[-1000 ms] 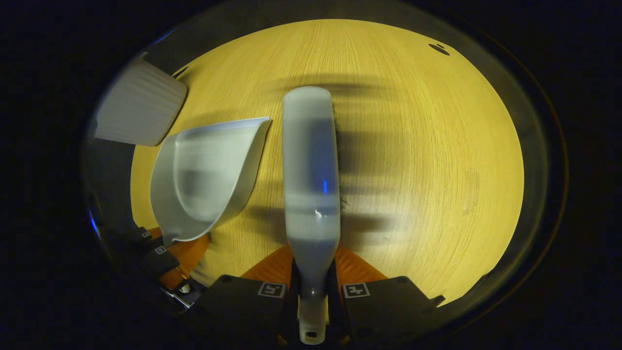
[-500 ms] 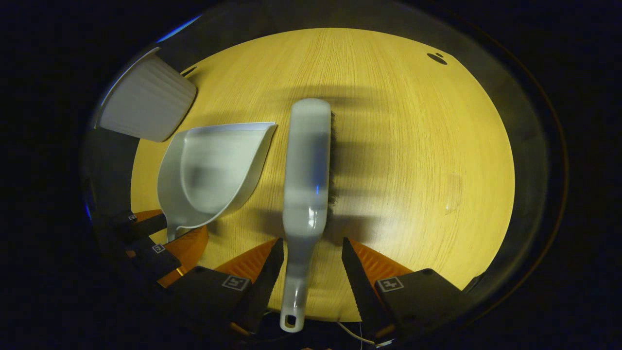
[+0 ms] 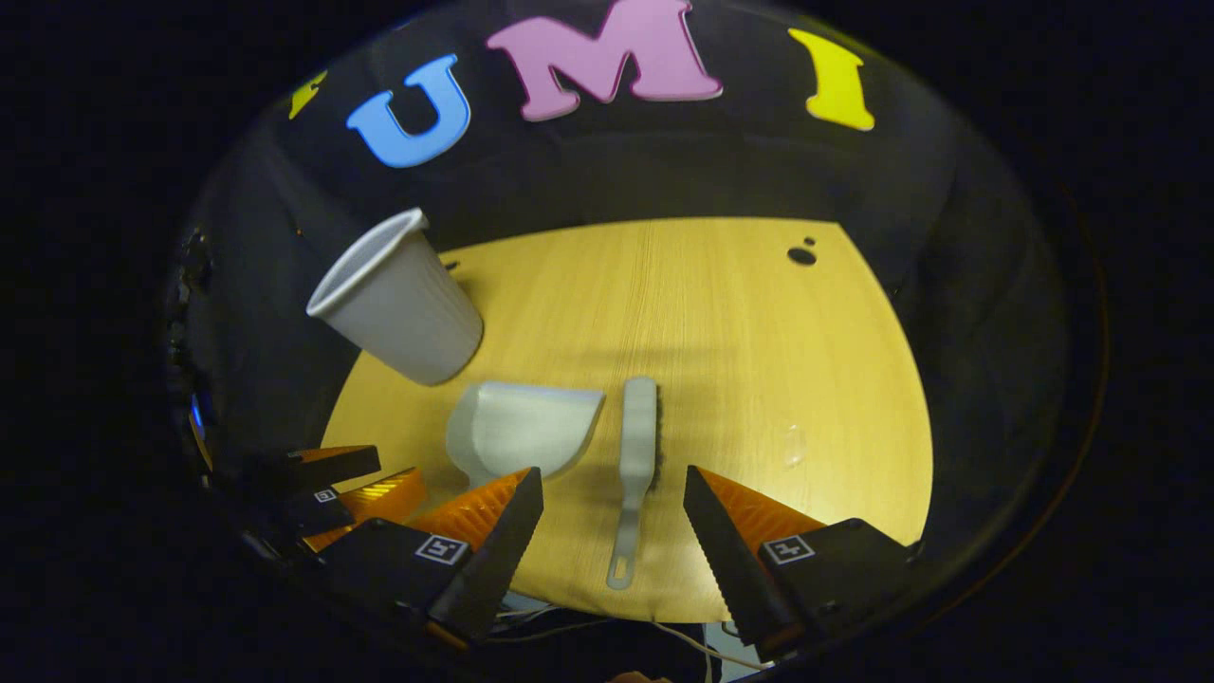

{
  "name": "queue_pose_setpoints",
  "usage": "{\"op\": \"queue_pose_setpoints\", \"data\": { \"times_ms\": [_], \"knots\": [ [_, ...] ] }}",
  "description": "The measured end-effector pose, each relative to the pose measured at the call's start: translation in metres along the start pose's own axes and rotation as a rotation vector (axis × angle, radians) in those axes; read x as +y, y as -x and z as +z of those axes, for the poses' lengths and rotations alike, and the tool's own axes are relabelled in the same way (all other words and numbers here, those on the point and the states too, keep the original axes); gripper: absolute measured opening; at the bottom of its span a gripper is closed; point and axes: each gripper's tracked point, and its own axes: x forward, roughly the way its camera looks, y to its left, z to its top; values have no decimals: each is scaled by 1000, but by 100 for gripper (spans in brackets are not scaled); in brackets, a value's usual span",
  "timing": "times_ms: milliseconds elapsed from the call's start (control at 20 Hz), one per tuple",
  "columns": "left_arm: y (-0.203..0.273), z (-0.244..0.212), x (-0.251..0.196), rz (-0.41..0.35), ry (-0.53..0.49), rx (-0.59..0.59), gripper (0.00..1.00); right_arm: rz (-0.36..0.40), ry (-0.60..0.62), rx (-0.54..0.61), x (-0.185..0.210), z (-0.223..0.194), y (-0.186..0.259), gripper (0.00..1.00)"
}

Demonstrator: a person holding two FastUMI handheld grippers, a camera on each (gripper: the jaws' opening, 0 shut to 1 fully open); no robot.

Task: Pick up the small broom and dustpan from the desktop, sweep the trash into the dustpan with the broom, and then empty the trash into the garbage bin.

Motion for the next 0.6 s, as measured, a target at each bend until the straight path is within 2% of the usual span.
{"op": "queue_pose_setpoints", "data": {
  "times_ms": [150,200,300,500,600],
  "knots": [
    [60,53,14,-23,73,-364,77,-39,25,-329,2,64,58,95],
    [68,58,18,-14,60,-480,77,-43,54,-453,8,85,73,96],
    [64,67,11,30,20,-647,75,-37,86,-600,21,110,98,95],
    [83,71,11,34,-18,-814,71,22,87,-690,42,119,125,95],
    [81,67,15,70,-56,-860,71,38,96,-743,57,128,133,95]
  ]
}}
